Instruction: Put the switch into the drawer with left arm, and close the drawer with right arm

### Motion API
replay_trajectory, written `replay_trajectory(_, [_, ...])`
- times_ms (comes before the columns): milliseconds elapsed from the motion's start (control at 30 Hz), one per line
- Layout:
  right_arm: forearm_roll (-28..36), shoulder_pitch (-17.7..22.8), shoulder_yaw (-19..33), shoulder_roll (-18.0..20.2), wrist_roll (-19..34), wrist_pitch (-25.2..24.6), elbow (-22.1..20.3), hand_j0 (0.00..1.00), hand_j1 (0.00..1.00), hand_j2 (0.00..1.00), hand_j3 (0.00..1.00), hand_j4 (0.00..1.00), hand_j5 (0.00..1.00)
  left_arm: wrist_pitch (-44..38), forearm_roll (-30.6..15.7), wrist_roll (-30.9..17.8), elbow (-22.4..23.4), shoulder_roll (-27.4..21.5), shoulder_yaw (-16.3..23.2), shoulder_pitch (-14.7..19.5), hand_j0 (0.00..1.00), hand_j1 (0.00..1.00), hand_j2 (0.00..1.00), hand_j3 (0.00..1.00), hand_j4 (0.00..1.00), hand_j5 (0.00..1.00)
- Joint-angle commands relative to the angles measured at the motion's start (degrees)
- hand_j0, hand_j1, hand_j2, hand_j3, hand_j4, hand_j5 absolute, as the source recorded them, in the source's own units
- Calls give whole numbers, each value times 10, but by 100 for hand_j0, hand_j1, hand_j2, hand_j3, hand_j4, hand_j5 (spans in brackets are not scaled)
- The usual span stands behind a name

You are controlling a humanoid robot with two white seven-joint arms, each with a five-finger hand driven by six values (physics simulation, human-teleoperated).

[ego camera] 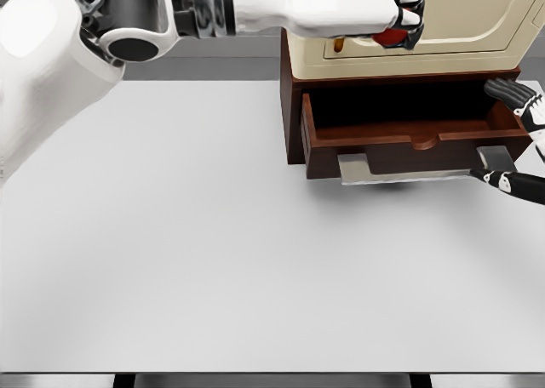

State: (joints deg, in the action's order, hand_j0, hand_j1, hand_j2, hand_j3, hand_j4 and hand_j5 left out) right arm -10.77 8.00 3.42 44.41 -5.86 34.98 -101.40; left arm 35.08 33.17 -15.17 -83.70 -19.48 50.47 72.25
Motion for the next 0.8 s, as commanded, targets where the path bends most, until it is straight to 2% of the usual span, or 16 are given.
replay_trajectory(0, [3,0,0,1,0,0,0,100,100,100,100,100,100,-1,-3,-1,10,4,-1,0,72,72,72,72,72,72])
replay_trajectory(67, [3,0,0,1,0,0,0,100,100,100,100,100,100,-1,-6,0,13,4,-1,0,94,94,94,94,94,94])
replay_trajectory(100, [3,0,0,1,0,0,0,100,100,100,100,100,100,-1,-6,0,13,4,-2,0,100,100,100,100,100,100])
replay_trajectory(567, [4,6,6,5,0,0,0,100,100,100,100,100,100,-1,-10,1,9,23,-1,1,100,100,100,100,100,100])
replay_trajectory(667, [4,19,22,5,0,0,1,100,100,100,100,100,100,-1,-25,1,-4,11,1,0,100,100,100,100,100,100])
replay_trajectory(700, [5,35,36,5,-1,0,1,100,100,100,100,100,100,-1,-36,1,-8,4,1,-1,100,100,100,100,100,100])
replay_trajectory(767, [12,55,59,4,-1,0,1,100,100,100,100,100,100,-1,-49,1,-44,-20,2,-5,100,100,100,100,100,100])
